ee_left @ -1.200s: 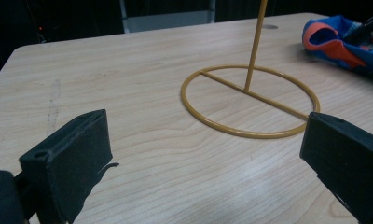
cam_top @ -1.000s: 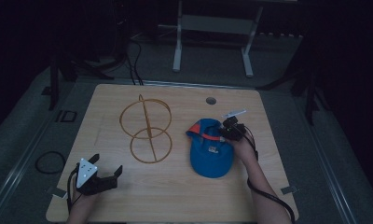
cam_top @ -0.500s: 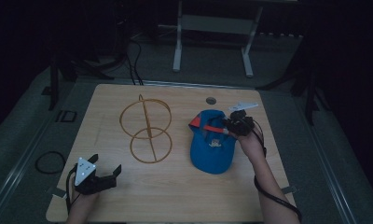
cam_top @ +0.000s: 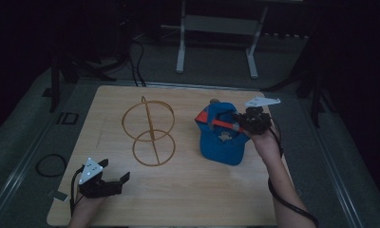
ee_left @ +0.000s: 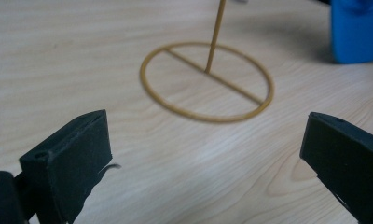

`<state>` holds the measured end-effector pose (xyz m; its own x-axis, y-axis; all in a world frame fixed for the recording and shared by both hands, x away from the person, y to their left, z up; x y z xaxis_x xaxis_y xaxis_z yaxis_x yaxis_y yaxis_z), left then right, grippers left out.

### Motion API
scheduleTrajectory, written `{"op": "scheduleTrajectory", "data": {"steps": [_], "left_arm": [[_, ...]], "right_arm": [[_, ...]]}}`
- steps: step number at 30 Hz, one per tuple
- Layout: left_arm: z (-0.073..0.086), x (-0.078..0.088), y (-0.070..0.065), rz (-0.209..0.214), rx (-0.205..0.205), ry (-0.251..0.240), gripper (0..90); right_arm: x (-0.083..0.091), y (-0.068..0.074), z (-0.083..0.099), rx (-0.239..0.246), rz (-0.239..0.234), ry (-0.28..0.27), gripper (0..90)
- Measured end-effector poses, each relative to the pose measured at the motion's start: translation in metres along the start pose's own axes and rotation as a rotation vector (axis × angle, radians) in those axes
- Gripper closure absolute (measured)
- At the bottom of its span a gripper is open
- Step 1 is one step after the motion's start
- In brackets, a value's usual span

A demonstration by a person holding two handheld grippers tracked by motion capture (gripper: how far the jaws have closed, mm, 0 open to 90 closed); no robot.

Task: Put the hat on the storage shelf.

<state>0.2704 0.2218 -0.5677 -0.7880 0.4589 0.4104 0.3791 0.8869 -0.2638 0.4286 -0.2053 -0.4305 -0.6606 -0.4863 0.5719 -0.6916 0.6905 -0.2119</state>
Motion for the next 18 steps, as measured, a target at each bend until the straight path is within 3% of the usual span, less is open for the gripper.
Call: {"op": "scheduleTrajectory", "data": {"steps": [2, 9, 12, 13, 14, 15, 18], "left_arm": [[-0.008, 0.005, -0.004, 0.018, 0.001, -0.011, 4.3], [-0.040, 0.029, -0.020, 0.019, -0.029, -0.059, 4.4], [-0.067, 0.041, -0.032, 0.028, -0.069, -0.064, 4.4], [-0.067, 0.041, -0.032, 0.028, -0.069, -0.064, 4.4], [-0.082, 0.044, -0.038, 0.033, -0.077, -0.069, 4.4], [-0.082, 0.044, -0.038, 0.033, -0.077, -0.069, 4.4], [-0.105, 0.045, -0.049, 0.046, -0.098, -0.079, 4.7]], "right_arm": [[0.005, 0.000, -0.003, 0.007, 0.005, -0.004, 88.0], [0.023, -0.001, -0.015, 0.024, 0.018, -0.027, 88.1], [0.029, -0.001, -0.020, 0.035, 0.028, -0.032, 88.0], [0.029, -0.001, -0.020, 0.035, 0.028, -0.032, 88.0], [0.033, -0.002, -0.023, 0.040, 0.033, -0.036, 88.0], [0.035, -0.002, -0.024, 0.037, 0.032, -0.040, 88.0], [0.041, -0.002, -0.026, 0.036, 0.029, -0.051, 88.0]]}}
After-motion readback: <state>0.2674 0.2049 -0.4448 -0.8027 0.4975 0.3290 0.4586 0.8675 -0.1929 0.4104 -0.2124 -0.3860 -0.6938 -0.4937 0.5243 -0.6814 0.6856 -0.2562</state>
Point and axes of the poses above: each handheld gripper's, and its own axes: x roughly backward along the jaws, z roughly out of its underside, y roughly to its left, the point moved 5 cm from there along -x, roughly forward along the jaws, and after that the axes turned 10 degrees about x, right-handed, at the moved point
